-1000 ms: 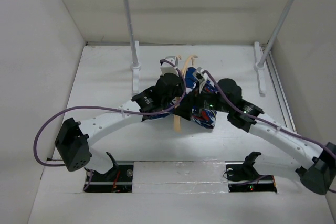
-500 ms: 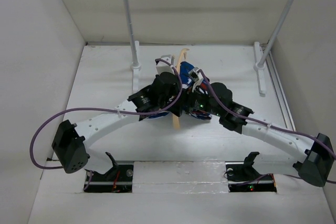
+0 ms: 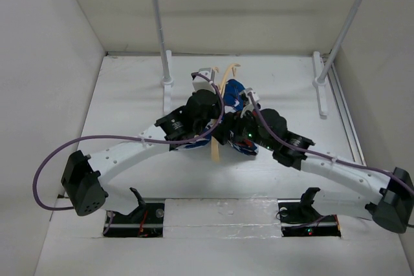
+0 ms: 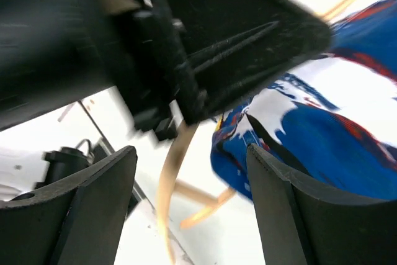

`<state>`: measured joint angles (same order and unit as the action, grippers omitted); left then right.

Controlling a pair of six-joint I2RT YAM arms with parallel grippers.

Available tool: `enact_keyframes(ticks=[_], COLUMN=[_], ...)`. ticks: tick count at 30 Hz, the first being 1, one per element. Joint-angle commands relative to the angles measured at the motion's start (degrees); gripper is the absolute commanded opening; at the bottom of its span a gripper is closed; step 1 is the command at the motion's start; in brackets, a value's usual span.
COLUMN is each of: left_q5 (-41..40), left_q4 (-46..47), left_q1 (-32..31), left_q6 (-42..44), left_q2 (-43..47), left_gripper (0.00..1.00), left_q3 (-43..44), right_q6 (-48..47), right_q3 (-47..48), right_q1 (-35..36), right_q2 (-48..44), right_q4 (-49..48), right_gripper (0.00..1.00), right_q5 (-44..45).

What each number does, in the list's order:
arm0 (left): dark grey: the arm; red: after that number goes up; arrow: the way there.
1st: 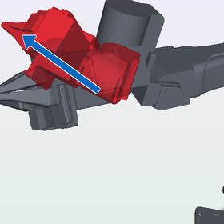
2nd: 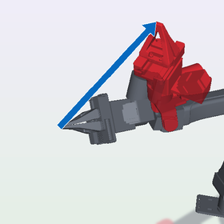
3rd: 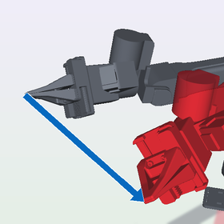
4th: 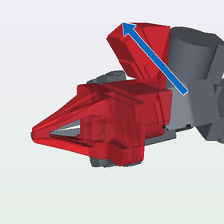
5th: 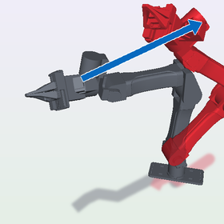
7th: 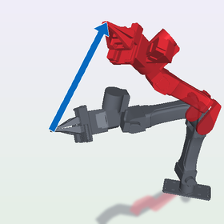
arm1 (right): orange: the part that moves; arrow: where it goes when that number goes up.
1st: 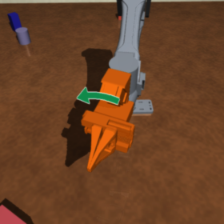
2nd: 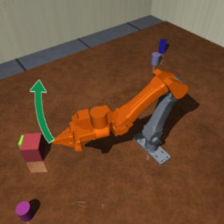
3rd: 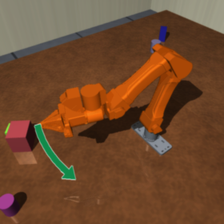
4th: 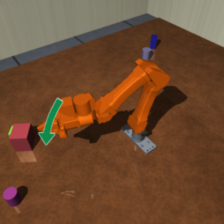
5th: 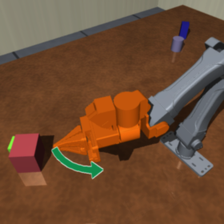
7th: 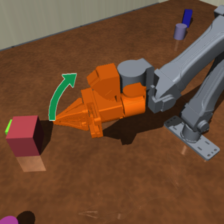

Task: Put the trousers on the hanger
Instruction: Place the hanger at the clothesline.

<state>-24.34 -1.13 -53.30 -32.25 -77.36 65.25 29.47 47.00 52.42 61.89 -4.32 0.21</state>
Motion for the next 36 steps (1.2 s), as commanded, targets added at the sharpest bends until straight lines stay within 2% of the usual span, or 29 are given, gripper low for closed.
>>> enact_keyframes(ticks=[1,4,7,8,11,14,17,18,19,20,22,26,31,36], left_q5=[-0.18,-0.27,0.43,0.43,1.48,3.68,10.78,13.33,18.22,20.01,24.05,26.8,28.91,27.51], left_q4=[8.24,8.25,7.54,7.54,6.32,5.52,3.86,2.89,2.97,2.97,3.5,1.75,-1.77,-3.88], left_q1=[-0.32,-0.32,-0.32,-0.32,-0.32,0.38,5.21,6.96,10.11,11.45,14.26,15.59,16.3,16.3], left_q6=[-1.24,-1.41,-1.15,-1.15,-0.97,-1.06,-2.98,-3.43,-3.69,-4.13,-4.05,-2.47,-1.94,-0.36], left_q2=[3.62,4.24,5.37,5.55,5.73,6.61,6.79,6.87,7.22,8.27,9.33,12.31,14.78,16.28], left_gripper=[0.0,0.0,0.0,0.0,0.0,0.0,0.0,0.03,0.11,0.34,0.57,0.73,0.8,0.82], left_q3=[1.72,1.54,1.46,1.46,2.77,3.65,5.32,5.84,6.46,6.9,7.95,11.82,19.63,22.55], right_q6=[-1.96,-1.7,-1.09,-1.17,-1.17,0.57,2.77,3.22,3.4,3.48,3.75,4.45,6.73,11.56], right_q3=[4.31,3.72,0.38,0.37,-0.94,-2.35,-3.06,-2.8,-2.36,-2.01,0.1,4.49,8.8,14.34], right_q1=[-0.22,-0.22,-0.22,-0.74,-0.74,-0.74,-0.74,-1.27,-1.88,-2.41,-4.42,-7.59,-12.07,-21.63], right_q2=[6.3,9.82,10.0,10.01,10.01,8.17,5.45,3.44,2.72,1.84,0.34,0.25,0.95,2.53], right_q4=[-4.74,-10.33,-18.59,-18.62,-22.74,-26.97,-27.5,-26.89,-25.23,-24.61,-22.59,-20.21,-21.43,-25.38], right_gripper=[0.76,0.68,0.43,0.4,0.08,0.0,0.0,0.0,0.0,0.0,0.0,0.0,0.0,0.0], right_q5=[-4.59,-5.75,-3.99,-3.99,-5.82,-7.5,-8.12,-8.12,-8.12,-8.73,-10.74,-14.79,-19.36,-25.68])
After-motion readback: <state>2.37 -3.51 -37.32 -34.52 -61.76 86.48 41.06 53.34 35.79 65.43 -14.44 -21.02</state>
